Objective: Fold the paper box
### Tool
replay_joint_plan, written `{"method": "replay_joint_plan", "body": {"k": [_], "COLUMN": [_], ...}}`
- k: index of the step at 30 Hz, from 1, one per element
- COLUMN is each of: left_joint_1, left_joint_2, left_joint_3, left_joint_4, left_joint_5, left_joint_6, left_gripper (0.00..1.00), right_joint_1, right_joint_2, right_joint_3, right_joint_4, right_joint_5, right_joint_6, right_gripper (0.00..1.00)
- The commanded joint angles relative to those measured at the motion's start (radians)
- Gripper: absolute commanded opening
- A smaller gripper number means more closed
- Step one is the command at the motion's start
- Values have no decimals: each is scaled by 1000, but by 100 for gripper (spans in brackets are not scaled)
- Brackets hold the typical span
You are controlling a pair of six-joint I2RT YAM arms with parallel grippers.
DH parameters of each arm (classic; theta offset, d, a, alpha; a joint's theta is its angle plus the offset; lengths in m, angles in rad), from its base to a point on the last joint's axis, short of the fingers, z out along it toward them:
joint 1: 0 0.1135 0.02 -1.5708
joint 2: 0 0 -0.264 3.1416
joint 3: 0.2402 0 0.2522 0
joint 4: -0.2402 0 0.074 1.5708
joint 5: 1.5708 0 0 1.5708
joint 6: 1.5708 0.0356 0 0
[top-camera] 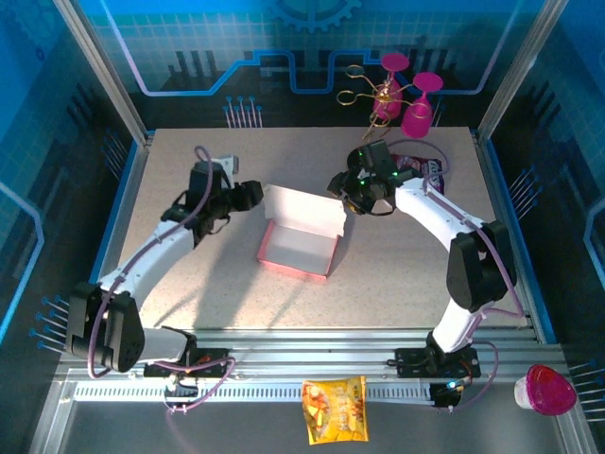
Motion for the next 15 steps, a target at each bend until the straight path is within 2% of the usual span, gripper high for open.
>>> {"method": "replay_joint_plan", "body": {"k": [1,3,5,8,15], "left_joint_1": [44,57,56,56,57], "left_joint_2": [83,175,286,369,459], "left_joint_3": [115,242,386,479,555], "left_joint_4": [-220,-366,-532,-598,-662], "left_joint_5": [265,354,388,412,414], "left_joint_6": [338,507,630,698,788], "left_gripper": [54,58,57,58,59], "right_joint_1": [-22,-25,-27,-32,-36], "right_joint_2": [31,51,67,77,97], "right_joint_3": [53,88,122,134,151], "right_joint_4": [-40,-74,-108,-126,-144], "right_joint_5": [-47,-59,-66,-77,-92], "right_joint_6": [-23,-49,-74,-83,-93], "right_gripper": [59,59,59,59,58]}}
